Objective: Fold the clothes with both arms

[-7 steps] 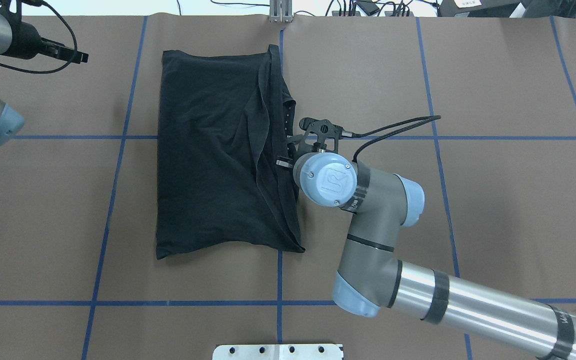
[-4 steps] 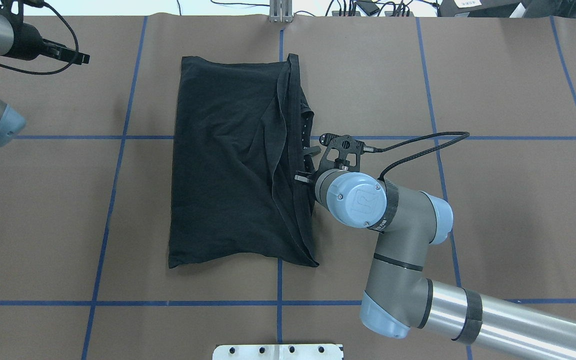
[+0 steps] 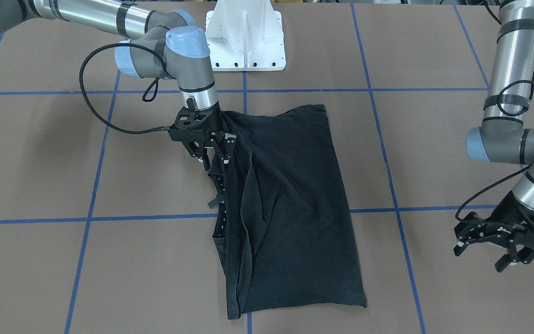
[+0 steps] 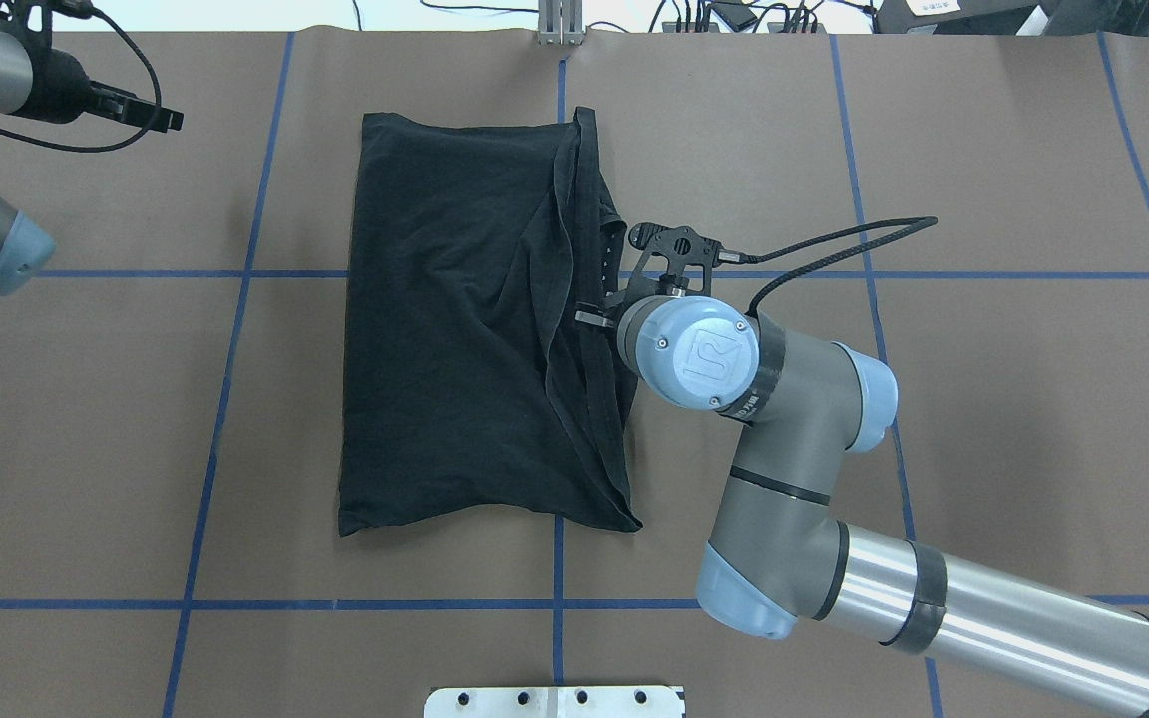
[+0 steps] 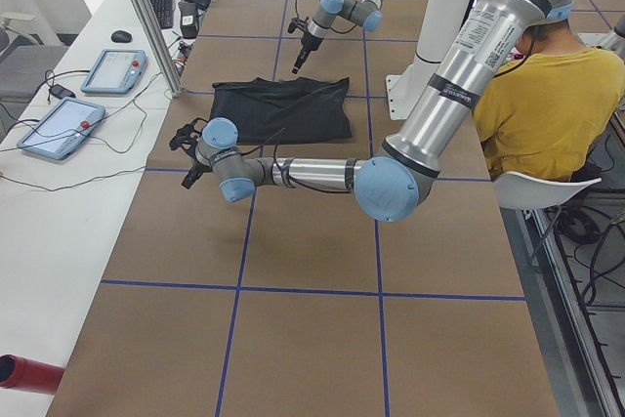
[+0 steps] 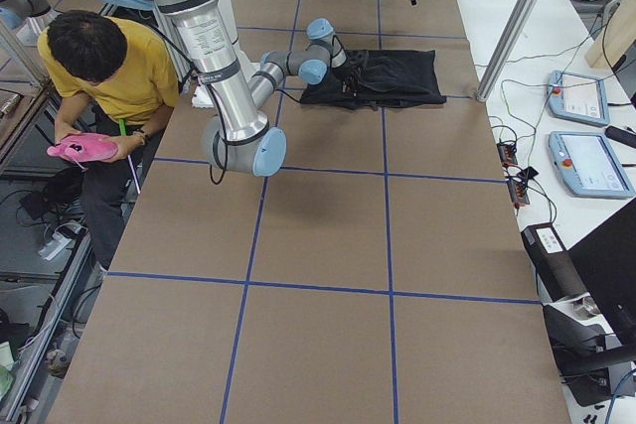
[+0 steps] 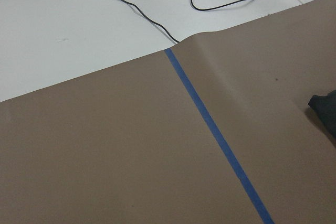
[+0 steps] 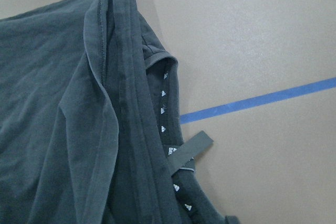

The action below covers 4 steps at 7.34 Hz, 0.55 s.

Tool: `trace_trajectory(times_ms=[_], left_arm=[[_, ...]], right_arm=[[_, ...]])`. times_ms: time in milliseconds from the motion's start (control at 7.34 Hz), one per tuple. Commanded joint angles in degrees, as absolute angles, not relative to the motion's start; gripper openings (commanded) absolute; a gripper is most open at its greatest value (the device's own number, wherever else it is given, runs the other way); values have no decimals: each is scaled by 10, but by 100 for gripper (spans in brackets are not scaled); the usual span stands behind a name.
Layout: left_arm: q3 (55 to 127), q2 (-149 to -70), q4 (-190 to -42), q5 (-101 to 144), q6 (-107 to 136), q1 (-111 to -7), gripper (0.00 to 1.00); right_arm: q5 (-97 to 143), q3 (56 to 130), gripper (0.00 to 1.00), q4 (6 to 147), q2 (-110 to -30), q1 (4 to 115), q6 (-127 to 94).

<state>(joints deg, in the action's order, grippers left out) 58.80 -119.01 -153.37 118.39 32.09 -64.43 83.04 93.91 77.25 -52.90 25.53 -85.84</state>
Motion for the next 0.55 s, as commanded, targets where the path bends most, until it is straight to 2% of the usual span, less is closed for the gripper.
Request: trace_trajectory(times_ms=[0, 136, 273, 409], left_arm=[[590, -1190, -1534, 1184, 328, -640, 100], [591, -1190, -1534, 1184, 330, -640, 100], [592, -1190, -1534, 1184, 330, -639, 100], [592, -1189, -1534, 1184, 330, -639, 100]], right_arm=[[829, 925, 100, 858, -464, 235, -867], [825, 889, 99, 858, -444, 227, -871], [808, 842, 94, 859, -416, 217, -870], [801, 818, 83, 860, -408, 211, -868]])
